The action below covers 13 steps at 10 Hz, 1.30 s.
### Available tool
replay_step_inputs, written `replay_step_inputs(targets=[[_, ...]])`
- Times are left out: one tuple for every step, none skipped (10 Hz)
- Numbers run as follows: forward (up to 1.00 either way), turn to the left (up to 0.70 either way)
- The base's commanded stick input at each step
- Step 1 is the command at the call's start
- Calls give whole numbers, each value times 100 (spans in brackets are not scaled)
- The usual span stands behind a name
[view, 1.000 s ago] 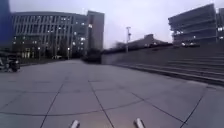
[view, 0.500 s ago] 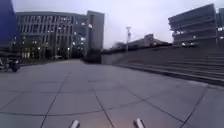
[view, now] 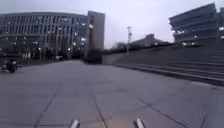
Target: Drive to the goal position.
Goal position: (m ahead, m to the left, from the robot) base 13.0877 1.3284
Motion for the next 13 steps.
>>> replay_step_inputs(targets=[[100,0],[100,0],[100,0],[100,0],[100,32],[100,40],[100,40],[100,15],[100,0],[100,0],[100,0],[100,0],[100,0]])
